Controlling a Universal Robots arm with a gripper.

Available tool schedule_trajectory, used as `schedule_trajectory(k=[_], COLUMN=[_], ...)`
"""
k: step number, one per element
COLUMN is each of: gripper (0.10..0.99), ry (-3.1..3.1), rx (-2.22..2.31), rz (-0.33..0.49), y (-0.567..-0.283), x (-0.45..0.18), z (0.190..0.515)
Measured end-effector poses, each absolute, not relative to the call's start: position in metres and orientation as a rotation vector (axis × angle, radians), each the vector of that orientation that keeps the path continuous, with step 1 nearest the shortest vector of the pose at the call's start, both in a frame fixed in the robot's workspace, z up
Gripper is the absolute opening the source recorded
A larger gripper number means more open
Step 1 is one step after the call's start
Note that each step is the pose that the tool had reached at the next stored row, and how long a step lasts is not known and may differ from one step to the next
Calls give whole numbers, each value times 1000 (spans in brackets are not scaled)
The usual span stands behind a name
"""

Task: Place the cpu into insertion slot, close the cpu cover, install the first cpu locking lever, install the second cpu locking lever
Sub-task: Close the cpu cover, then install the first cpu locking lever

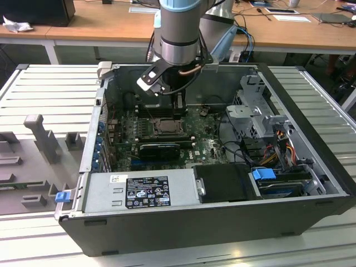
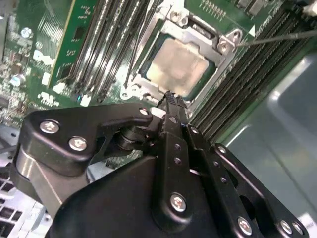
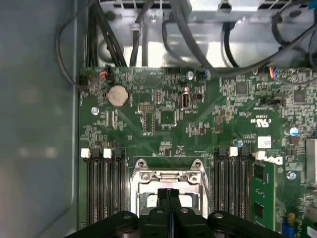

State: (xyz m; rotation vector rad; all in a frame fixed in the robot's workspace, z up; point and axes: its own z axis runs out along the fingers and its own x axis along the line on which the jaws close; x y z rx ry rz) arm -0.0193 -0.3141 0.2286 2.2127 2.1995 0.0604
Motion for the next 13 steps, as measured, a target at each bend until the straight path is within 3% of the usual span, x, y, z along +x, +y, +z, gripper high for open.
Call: schedule_trajectory(k=[13], gripper=[106], ry=[2201], rx=[2211], rz=[61], y=[-314], x=[-37], z=[226])
